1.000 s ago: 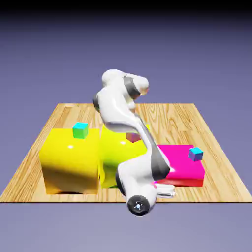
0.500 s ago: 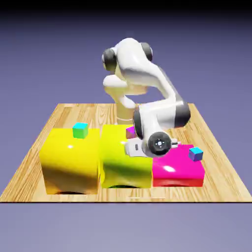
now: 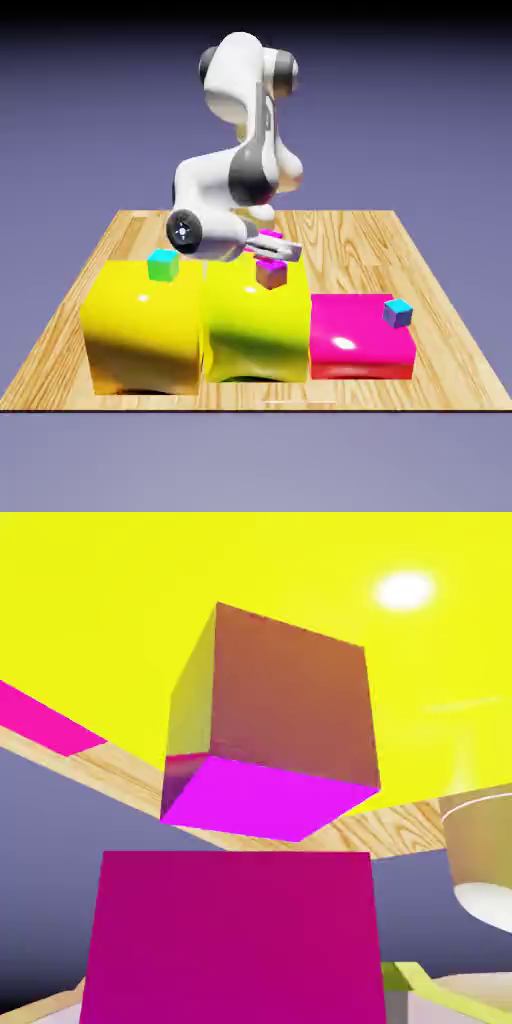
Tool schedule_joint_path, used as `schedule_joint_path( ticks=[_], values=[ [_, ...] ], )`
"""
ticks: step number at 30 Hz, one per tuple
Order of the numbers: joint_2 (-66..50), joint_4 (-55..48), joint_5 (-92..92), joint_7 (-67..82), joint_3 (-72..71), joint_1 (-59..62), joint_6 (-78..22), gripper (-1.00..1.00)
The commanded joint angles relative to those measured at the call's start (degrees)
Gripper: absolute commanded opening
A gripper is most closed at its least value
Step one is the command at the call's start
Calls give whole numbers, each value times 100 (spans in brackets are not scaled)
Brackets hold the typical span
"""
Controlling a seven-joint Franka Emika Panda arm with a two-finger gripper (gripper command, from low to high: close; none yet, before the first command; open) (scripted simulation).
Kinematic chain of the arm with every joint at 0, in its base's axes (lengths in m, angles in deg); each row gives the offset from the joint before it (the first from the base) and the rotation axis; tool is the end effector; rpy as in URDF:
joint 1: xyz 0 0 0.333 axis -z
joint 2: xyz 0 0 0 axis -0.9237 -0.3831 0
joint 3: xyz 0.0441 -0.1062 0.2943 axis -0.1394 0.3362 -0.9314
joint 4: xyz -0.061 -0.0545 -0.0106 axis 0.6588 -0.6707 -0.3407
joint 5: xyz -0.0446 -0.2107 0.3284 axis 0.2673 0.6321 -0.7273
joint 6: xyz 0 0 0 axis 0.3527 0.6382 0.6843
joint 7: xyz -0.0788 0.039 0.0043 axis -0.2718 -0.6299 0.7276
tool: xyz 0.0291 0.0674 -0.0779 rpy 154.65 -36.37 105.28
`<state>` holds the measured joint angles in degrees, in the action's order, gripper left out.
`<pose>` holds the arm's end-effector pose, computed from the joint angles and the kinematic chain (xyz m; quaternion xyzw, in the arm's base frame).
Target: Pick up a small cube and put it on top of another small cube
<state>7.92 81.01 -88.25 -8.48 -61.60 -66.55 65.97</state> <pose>0.4730 -0.0163 0.3415 0.6677 -0.5271 -0.5222 0.0605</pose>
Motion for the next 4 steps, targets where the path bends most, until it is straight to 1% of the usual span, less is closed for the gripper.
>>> schedule_joint_path(
  ticks=[1, 2, 3, 4],
  values=[
    [69, 205, 7, 23, -15, -29, 138, -100],
    [69, 205, 7, 23, -15, -29, 138, 100],
    [69, 205, 7, 23, -15, -29, 138, 100],
    [-1, -2, 8, 3, 0, 0, -3, 100]
  ],
)
